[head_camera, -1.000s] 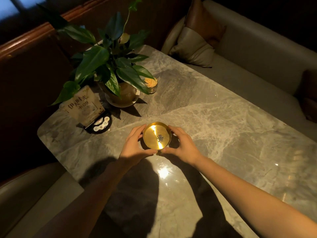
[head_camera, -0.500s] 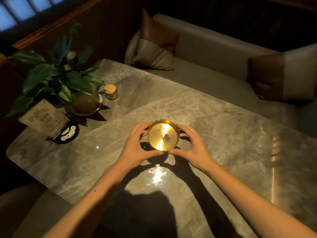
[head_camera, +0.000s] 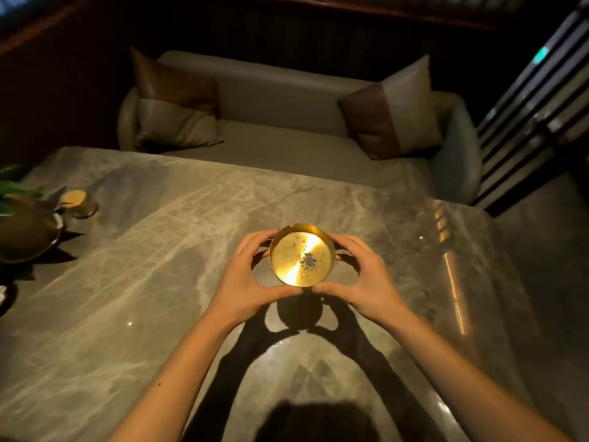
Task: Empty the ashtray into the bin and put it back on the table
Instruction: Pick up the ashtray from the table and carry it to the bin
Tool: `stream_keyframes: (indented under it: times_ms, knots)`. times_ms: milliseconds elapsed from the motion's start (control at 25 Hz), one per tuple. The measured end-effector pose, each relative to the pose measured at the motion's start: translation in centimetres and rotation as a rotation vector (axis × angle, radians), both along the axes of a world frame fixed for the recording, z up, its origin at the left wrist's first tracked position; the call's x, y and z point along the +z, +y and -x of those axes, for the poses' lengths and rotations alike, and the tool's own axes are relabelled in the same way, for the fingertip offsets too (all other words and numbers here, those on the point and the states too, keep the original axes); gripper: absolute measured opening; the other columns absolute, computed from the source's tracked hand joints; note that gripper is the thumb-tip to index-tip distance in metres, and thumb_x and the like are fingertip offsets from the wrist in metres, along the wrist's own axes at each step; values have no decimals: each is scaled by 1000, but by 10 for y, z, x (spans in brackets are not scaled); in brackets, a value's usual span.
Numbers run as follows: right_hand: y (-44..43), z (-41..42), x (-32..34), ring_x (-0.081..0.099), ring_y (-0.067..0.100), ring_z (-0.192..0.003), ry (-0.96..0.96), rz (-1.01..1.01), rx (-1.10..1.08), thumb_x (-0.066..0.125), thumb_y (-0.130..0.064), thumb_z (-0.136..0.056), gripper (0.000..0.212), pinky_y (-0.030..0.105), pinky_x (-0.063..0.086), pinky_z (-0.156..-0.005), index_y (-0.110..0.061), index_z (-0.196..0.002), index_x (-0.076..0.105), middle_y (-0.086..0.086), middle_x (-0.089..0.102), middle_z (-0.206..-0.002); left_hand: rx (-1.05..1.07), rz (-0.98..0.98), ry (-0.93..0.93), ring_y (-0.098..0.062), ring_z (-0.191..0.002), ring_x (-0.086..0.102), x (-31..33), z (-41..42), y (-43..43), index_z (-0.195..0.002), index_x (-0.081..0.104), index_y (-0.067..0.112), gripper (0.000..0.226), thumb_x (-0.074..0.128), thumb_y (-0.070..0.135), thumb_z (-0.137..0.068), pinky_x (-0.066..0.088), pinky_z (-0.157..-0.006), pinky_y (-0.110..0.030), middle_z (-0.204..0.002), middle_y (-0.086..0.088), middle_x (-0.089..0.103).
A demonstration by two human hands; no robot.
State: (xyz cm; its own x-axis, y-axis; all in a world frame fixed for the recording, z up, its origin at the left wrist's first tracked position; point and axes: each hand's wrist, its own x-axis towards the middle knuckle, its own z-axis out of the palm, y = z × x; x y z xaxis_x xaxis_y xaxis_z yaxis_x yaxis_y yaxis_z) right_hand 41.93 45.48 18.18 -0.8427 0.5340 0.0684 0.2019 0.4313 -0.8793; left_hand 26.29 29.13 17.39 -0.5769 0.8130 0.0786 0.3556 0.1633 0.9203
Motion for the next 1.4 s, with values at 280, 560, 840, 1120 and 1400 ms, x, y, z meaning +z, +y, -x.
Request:
stream_keyframes:
  times_ms: [280,560,840,1120,1400]
  knots:
    - [75,-117,12,54,2,-119,30,-1,-44,91,-33,-58,86,22,47,-100,-32,-133,50,-14,54,-128,-93,-62,3,1,-119,53,17,-105,85,-130,50,38,89,90,42,-50,44,-97,-12,-129,22,53]
    - [95,-165,14,54,-1,-116,52,27,-121,92,-23,-57,87,12,44,-96,-24,-134,52,-13,54,-125,-153,-37,-6,-3,-120,54,22,-144,116,-133,52,26,92,94,32,-51,46,-99,-15,-130,12,55]
    - [81,-164,14,56,4,-118,69,40,-228,91,-30,-56,84,21,48,-99,-27,-131,53,-6,57,-128,-227,-68,-56,-1,-124,52,16,-134,120,-132,51,33,91,92,34,-52,43,-102,-16,-128,24,53]
    - [71,-162,15,56,3,-119,16,59,-319,91,-28,-57,84,22,47,-100,-38,-130,50,-12,55,-129,-250,-99,-179,-5,-126,52,1,-127,128,-131,52,34,90,90,40,-49,43,-107,-26,-131,17,55]
    - [99,-211,17,55,1,-120,-8,113,-336,89,-27,-58,84,18,45,-100,-25,-134,52,-6,57,-132,-279,-82,-203,-4,-125,52,-4,-172,161,-135,52,22,93,92,34,-51,44,-106,-23,-132,13,55]
